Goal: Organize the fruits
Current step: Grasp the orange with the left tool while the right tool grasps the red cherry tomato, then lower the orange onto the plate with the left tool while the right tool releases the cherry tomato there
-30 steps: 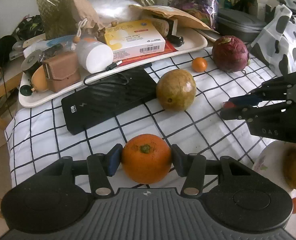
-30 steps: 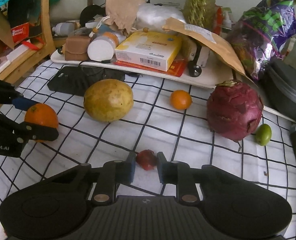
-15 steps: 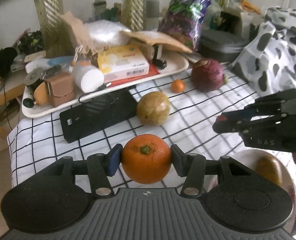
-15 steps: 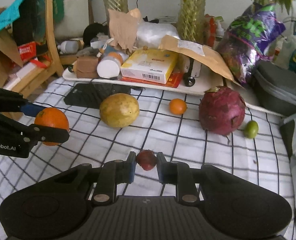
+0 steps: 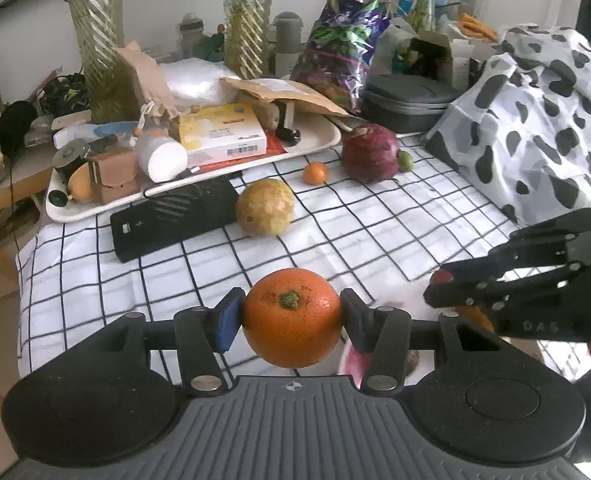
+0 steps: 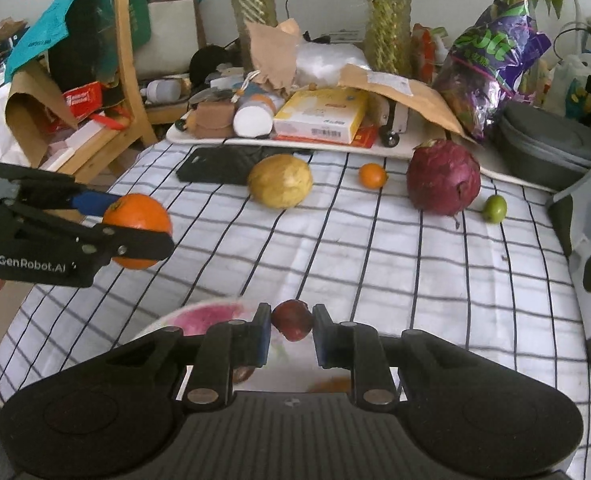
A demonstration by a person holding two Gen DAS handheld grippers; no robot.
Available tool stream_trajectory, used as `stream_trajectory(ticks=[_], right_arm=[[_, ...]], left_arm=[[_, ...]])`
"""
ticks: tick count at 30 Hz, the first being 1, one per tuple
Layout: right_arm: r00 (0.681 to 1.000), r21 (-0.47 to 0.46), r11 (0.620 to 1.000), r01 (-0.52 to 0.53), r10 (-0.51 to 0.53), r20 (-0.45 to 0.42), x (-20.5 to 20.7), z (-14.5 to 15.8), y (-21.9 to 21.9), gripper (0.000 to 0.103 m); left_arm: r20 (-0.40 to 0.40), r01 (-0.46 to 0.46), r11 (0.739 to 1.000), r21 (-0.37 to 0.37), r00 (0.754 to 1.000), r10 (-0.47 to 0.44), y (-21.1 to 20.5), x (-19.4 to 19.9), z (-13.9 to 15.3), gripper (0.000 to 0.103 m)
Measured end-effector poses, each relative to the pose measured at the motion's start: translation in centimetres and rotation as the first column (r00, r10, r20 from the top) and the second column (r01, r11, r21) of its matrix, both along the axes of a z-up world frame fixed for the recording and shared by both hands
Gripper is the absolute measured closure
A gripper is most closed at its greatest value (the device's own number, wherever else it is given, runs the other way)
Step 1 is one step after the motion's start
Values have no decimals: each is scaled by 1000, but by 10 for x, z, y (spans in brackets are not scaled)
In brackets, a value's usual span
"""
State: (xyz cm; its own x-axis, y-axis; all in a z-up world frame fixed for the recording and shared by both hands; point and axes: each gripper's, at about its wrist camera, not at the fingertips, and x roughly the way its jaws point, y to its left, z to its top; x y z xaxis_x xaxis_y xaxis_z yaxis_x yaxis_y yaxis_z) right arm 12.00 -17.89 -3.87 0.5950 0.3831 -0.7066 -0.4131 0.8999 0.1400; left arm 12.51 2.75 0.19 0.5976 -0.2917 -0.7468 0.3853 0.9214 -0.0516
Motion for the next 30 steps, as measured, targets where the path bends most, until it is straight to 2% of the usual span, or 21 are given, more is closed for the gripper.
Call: stream_trajectory(ticks=[5, 6, 7, 8, 9, 10, 13, 19, 30], right_arm=[[999, -2, 1000, 10, -10, -37, -3, -10, 2, 79], [999, 8, 1000, 18, -17, -49, -2, -12, 2, 69], [998, 22, 999, 25, -24, -55, -2, -13, 0, 48], [998, 31, 999, 38, -36, -49, -3, -12, -2, 36], [998, 34, 998, 57, -56, -31, -5, -10, -4, 17], [997, 36, 997, 74, -74, -1, -9, -7, -7, 10], [995, 43, 995, 95, -97, 39, -20, 1, -14, 6], [988, 1, 989, 146, -146, 41, -39, 3, -31, 3], [980, -59, 979, 198, -197, 25, -82, -1, -48, 0]], left_arm=[[5, 18, 1000, -3, 1000, -18, -6, -16, 1, 53], [8, 24, 1000, -3, 1000, -24, -8, -20, 1, 53], [10, 29, 1000, -2, 1000, -29, -10, -23, 2, 53], [12, 35, 999, 0, 999, -35, -11, -26, 2, 53], [11, 37, 999, 2, 999, -37, -12, -29, 2, 53], [10, 38, 999, 3, 999, -38, -13, -32, 2, 53], [7, 36, 999, 4, 999, -36, -14, -40, 2, 53], [-5, 34, 999, -1, 999, -34, -18, -59, 2, 53], [-39, 102, 995, 4, 994, -102, -43, -97, -3, 53]])
